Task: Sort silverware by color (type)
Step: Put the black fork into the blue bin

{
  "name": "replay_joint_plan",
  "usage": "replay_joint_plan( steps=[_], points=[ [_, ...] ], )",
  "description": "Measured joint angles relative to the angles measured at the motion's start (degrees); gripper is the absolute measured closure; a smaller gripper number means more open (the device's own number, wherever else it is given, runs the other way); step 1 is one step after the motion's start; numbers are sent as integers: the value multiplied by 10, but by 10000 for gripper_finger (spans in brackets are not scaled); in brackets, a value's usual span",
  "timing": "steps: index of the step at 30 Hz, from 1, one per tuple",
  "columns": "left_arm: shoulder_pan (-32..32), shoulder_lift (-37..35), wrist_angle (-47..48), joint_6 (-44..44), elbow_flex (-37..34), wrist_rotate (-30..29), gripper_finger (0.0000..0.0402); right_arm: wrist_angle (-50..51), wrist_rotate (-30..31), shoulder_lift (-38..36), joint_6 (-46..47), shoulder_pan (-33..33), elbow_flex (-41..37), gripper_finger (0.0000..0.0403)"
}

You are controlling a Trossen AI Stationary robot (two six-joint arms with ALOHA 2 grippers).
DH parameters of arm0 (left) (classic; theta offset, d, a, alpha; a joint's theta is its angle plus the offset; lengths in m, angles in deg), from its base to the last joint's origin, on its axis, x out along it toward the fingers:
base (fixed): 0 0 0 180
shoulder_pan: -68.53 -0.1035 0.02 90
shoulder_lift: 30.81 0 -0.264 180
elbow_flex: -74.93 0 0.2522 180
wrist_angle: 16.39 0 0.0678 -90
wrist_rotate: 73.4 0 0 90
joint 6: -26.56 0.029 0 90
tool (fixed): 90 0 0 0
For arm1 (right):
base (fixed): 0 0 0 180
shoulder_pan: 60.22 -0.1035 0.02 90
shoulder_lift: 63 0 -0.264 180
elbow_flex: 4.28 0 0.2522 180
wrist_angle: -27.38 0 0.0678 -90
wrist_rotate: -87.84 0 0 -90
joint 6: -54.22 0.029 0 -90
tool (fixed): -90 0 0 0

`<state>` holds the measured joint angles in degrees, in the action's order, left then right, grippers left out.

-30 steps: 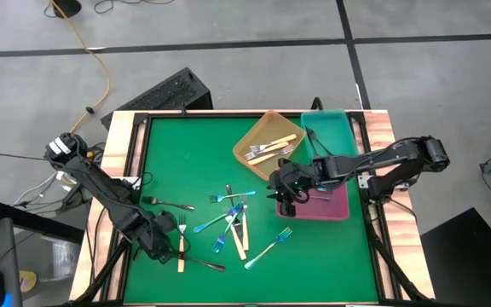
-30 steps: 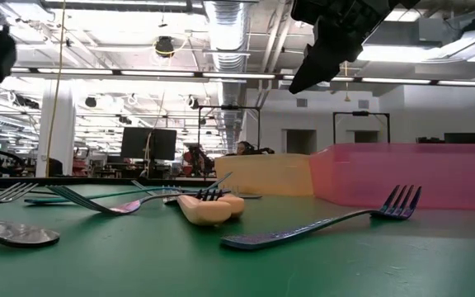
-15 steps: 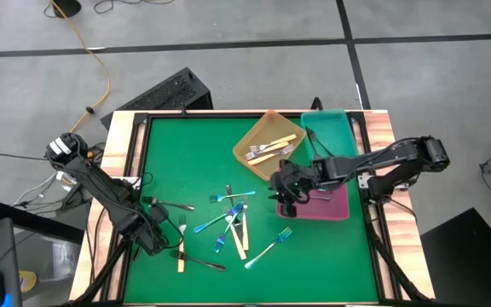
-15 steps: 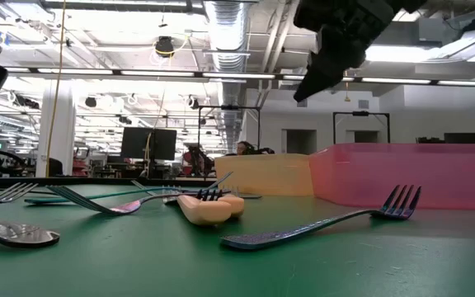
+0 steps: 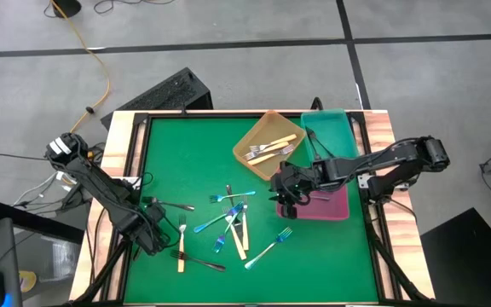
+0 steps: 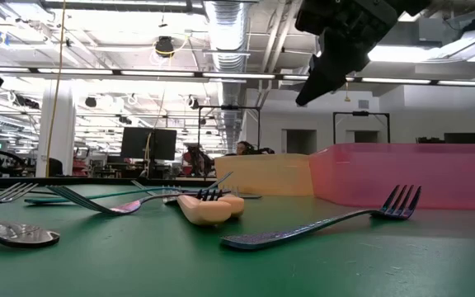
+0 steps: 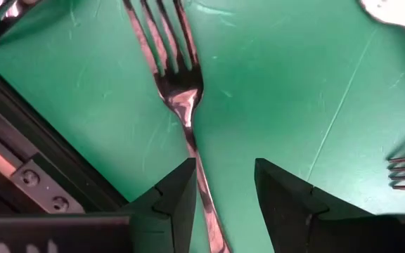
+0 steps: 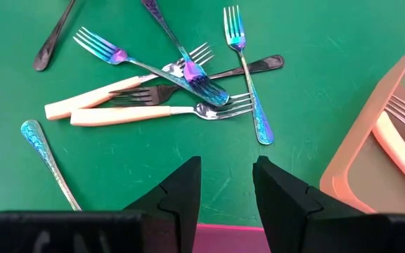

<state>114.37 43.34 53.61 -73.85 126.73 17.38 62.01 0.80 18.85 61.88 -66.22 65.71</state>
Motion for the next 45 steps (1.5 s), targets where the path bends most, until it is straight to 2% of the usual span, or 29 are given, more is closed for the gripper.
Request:
replay_joint_plan(
  steps=[11, 17, 22, 32, 37, 45],
  points=[
    [15, 8, 8, 0, 0, 5, 271, 0, -1, 0, -1, 0, 0, 251],
    [15, 59, -33, -15, 1, 25, 271, 1, -1, 0, -1, -3, 0, 251],
    [15, 101, -33, -5, 5, 40, 271, 1, -2, 0, -2, -4, 0, 251],
    [15, 96, -36, 23, 2, 44, 271, 1, -2, 0, -2, -4, 0, 251],
    [14, 100, 3, -8, 21, 46, 271, 1, -2, 0, -1, -4, 0, 251],
    [14, 100, 26, -1, 55, 9, 271, 0, -2, 0, -4, -3, 0, 251]
  ],
)
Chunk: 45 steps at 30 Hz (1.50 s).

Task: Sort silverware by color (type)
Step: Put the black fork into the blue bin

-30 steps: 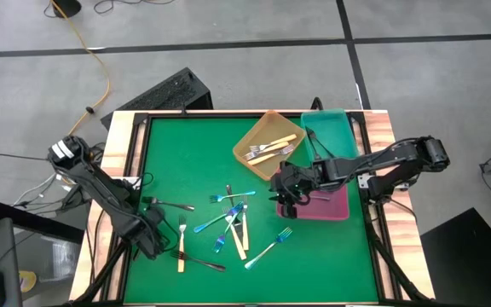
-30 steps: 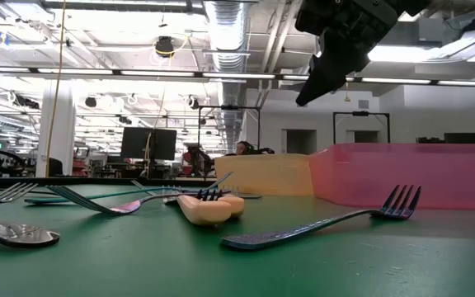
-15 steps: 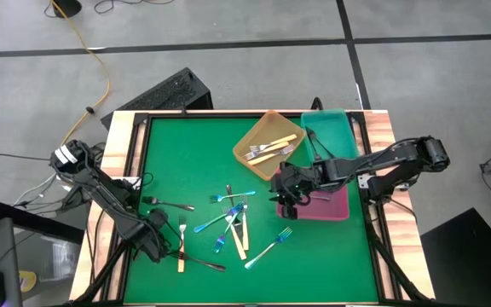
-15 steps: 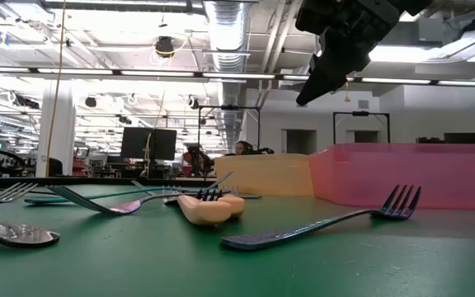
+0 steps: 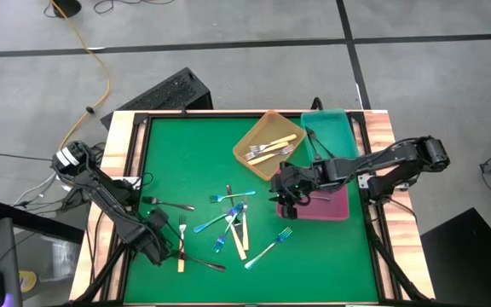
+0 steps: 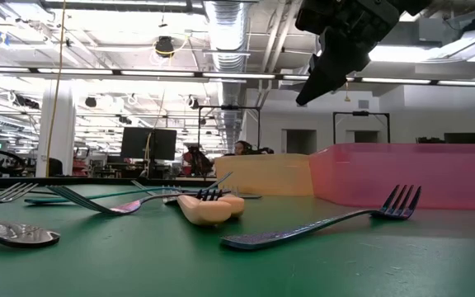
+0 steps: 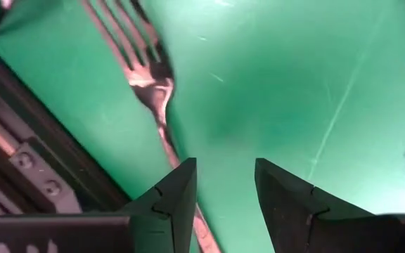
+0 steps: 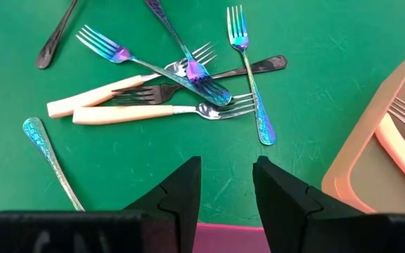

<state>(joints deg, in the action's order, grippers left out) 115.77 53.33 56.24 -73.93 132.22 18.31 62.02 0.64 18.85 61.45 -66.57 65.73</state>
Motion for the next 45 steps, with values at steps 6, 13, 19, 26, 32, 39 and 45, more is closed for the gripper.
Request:
replay_joint_plan(
  steps=[6, 13, 19, 26, 32, 39, 45],
  points=[
    [0, 3, 60, -14, 0, 6, 271, 0, 0, 0, 0, 0, 0, 251],
    [19, 0, -36, -46, -53, 27, 272, 0, 0, 0, -1, 0, 0, 251],
    [26, -10, -44, -54, -68, 32, 272, 3, 0, 0, -1, -2, 0, 251],
    [25, -28, -58, -40, -74, 30, 315, 8, 0, 0, 7, -6, 0, 251],
    [25, -30, -85, -9, -82, 28, 392, 11, 0, 0, 14, -13, 0, 251],
    [24, -28, -68, 9, -60, 9, 399, 9, 0, 0, 15, -25, 0, 251],
    [24, -45, -89, 17, -46, -63, 401, -12, 1, 0, 14, -30, 0, 251]
  ],
)
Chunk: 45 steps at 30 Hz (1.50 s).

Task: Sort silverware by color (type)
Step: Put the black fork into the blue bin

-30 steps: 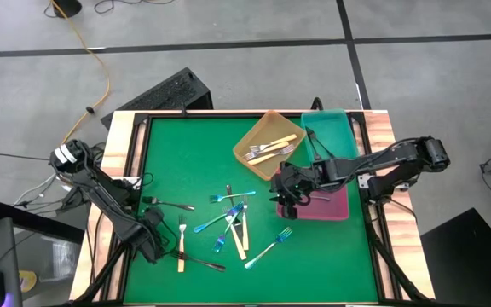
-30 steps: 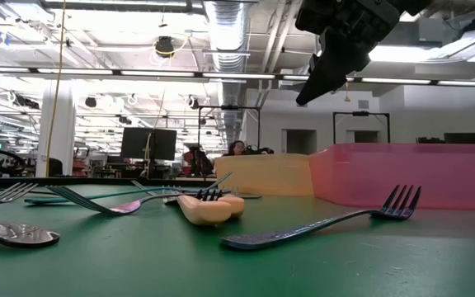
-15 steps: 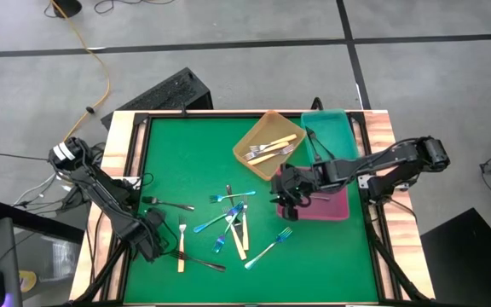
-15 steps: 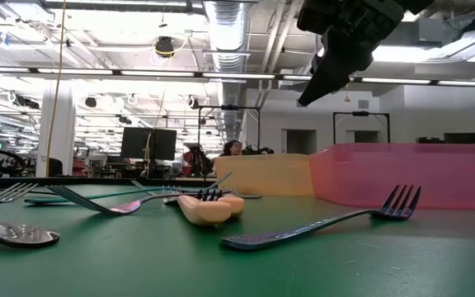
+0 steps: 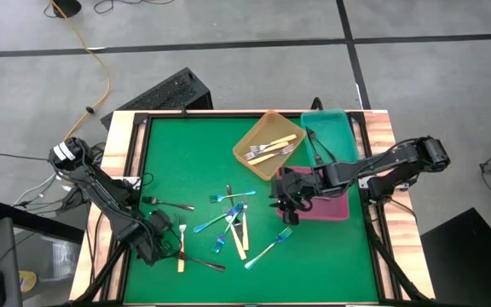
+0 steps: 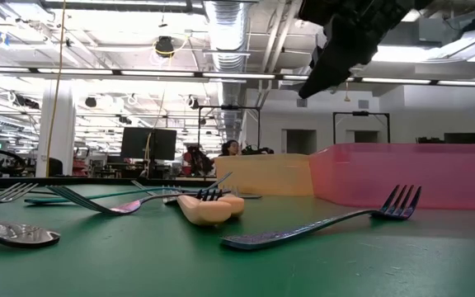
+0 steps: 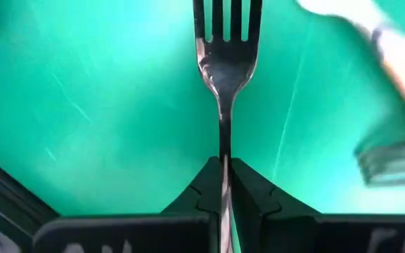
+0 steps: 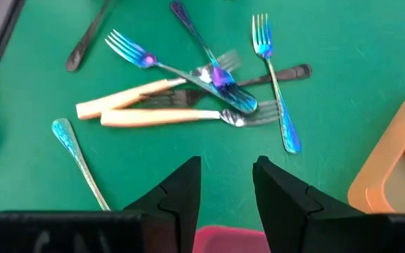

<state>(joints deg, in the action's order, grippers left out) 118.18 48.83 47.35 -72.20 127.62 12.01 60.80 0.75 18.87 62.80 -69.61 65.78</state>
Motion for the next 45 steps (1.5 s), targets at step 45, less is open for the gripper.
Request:
replay_joint_plan(
  steps=[45],
  points=[
    [-210, -13, -287, 567, 63, -298, 401, -282, 1, 0, -56, -6, 0, 251]
  ],
)
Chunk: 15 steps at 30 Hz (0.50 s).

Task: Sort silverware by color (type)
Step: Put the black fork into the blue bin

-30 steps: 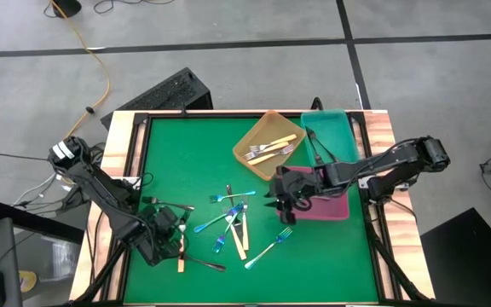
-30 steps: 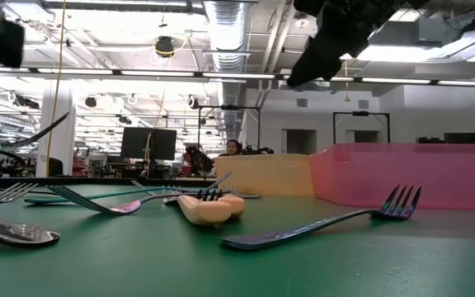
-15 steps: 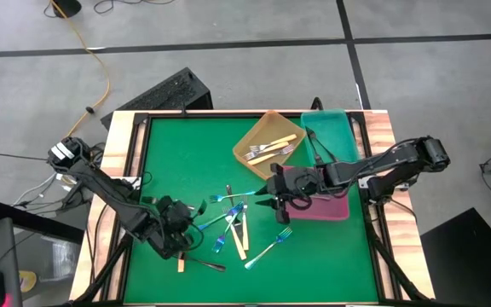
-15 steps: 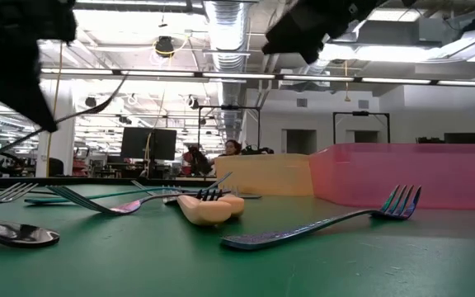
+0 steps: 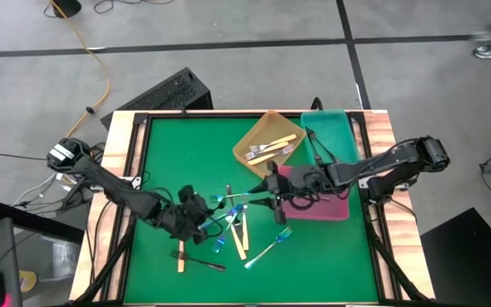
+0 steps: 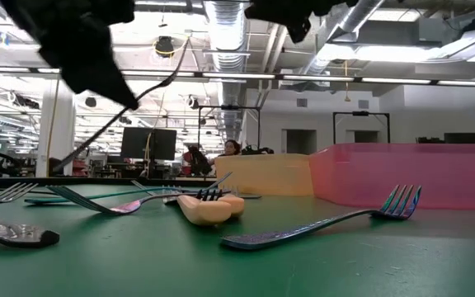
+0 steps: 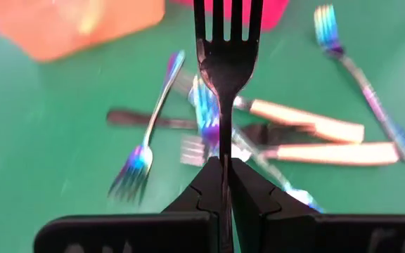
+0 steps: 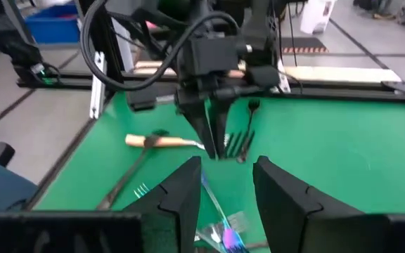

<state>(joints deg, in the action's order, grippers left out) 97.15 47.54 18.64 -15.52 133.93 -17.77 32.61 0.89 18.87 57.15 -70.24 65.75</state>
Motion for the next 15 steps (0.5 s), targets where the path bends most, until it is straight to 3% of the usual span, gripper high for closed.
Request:
replay_joint_plan(
  steps=[8, 15],
  points=[
    [-14, 0, -165, 180, 0, -2, 401, -53, 0, 0, -17, -24, 0, 251],
    [-9, 0, -247, 259, 0, 5, 401, -84, 0, -1, -54, -47, 0, 251]
  ],
)
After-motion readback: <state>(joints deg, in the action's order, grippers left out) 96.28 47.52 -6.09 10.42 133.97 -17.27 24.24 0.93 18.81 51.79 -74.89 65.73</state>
